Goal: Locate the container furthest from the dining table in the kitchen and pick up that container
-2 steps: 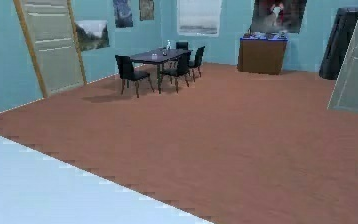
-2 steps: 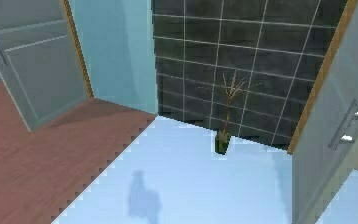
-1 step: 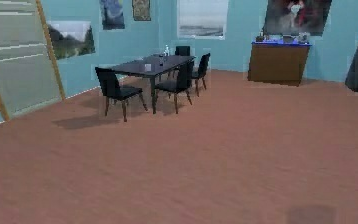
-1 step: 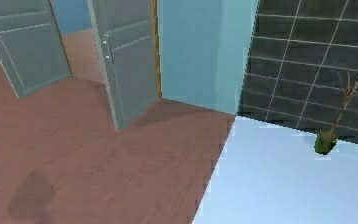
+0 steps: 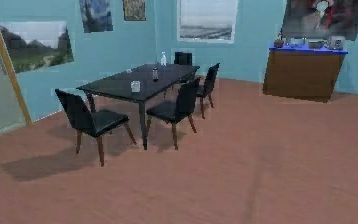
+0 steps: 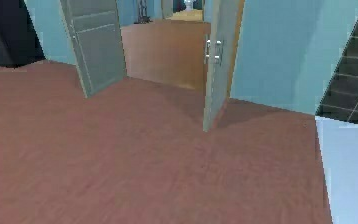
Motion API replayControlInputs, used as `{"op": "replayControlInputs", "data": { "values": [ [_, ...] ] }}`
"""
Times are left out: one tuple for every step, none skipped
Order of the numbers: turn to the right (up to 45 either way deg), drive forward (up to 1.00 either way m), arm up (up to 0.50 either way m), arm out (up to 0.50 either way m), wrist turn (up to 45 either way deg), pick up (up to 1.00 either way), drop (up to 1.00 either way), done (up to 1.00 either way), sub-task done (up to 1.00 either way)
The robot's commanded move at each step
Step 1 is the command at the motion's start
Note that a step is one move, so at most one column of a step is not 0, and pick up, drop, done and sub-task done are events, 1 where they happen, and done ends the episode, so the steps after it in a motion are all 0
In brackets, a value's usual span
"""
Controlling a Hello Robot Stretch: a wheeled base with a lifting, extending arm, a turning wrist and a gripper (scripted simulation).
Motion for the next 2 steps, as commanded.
{"op": "replayControlInputs", "data": {
  "values": [
    [0.0, 1.00, 0.00, 0.00, 0.0, 0.00, 0.00, 0.00, 0.00],
    [-6.0, 0.00, 0.00, 0.00, 0.0, 0.00, 0.00, 0.00, 0.00]
  ]
}}
